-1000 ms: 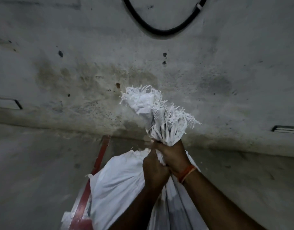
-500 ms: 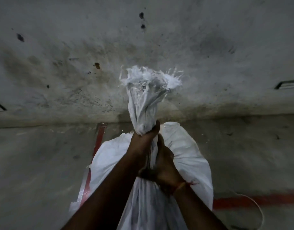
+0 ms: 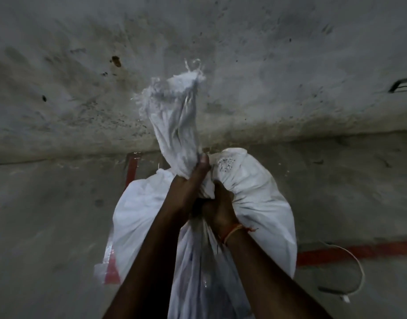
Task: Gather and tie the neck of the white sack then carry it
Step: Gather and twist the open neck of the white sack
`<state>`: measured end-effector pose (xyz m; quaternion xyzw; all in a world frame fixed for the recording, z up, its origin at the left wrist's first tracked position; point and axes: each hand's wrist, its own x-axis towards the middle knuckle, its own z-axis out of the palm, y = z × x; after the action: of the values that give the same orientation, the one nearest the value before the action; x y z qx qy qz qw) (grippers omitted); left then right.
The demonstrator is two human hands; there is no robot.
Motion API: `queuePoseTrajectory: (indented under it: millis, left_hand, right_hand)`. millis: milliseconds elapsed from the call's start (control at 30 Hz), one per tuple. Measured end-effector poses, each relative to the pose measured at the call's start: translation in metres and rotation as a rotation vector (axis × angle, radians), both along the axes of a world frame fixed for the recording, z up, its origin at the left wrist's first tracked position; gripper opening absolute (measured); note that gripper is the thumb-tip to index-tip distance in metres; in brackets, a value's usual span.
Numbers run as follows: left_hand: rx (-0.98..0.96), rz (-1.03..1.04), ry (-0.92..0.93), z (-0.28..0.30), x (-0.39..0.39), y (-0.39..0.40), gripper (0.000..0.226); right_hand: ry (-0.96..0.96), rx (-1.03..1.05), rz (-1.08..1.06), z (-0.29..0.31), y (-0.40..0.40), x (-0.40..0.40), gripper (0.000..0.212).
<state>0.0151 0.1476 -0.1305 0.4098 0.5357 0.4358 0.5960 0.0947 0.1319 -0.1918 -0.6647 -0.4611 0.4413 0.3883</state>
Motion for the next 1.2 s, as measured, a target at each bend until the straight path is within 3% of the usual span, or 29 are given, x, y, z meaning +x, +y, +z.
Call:
queuePoseTrajectory:
  millis: [33, 133, 200, 267, 333, 500, 600, 800, 867, 1033, 1133, 1200]
  left_hand:
    - [0.023, -0.072, -0.039, 0.0, -0.005, -0.003, 0.054]
    - [0.238, -0.226, 0.177, -0.014, -0.028, -0.024, 0.046]
    - [0.354, -0.346, 0.373, -0.032, -0.044, -0.044, 0.077]
    - [0.403, -0.499, 0.828, -0.061, -0.052, -0.063, 0.121]
    - [0.475, -0.378, 1.077, -0.081, -0.046, -0.076, 0.133]
    - [0.491, 0.058, 0.96, -0.086, -0.01, -0.067, 0.122]
    - [0.482, 0.162, 0.95, -0.085, -0.004, -0.065, 0.097]
    - [0.46, 0.176, 1.078, -0.086, 0.002, -0.052, 0.08]
    - [0.443, 0.194, 1.022, -0.084, 0.002, -0.048, 0.078]
    - [0.415, 0.224, 0.796, -0.078, -0.001, -0.042, 0.077]
    - [0.426, 0.197, 0.697, -0.08, -0.007, -0.038, 0.054]
    - [0.424, 0.211, 0.69, -0.085, -0.012, -0.034, 0.048]
  right_hand:
    - [0.013, 0.011, -0.026, -0.005, 0.002, 0.0, 0.027]
    - [0.101, 0.017, -0.05, -0.058, 0.016, 0.004, 0.038]
    - [0.168, -0.003, -0.061, -0.05, 0.016, 0.003, 0.041]
    - [0.233, -0.043, -0.033, -0.014, 0.009, -0.001, 0.042]
    - [0.315, -0.062, -0.009, -0.002, 0.007, -0.006, 0.03]
    - [0.451, -0.138, -0.028, 0.014, -0.002, -0.003, 0.025]
    - [0.498, -0.151, 0.006, 0.021, -0.004, -0.004, 0.01]
    - [0.689, -0.15, 0.007, 0.023, 0.002, 0.003, 0.033]
    - [0.684, -0.158, 0.017, 0.024, 0.003, 0.009, 0.028]
    - [0.642, -0.146, 0.145, 0.029, -0.001, 0.018, 0.041]
    - [0.589, 0.005, 0.149, 0.033, -0.012, 0.021, 0.064]
    - [0.372, 0.205, 0.101, 0.043, -0.019, 0.029, 0.069]
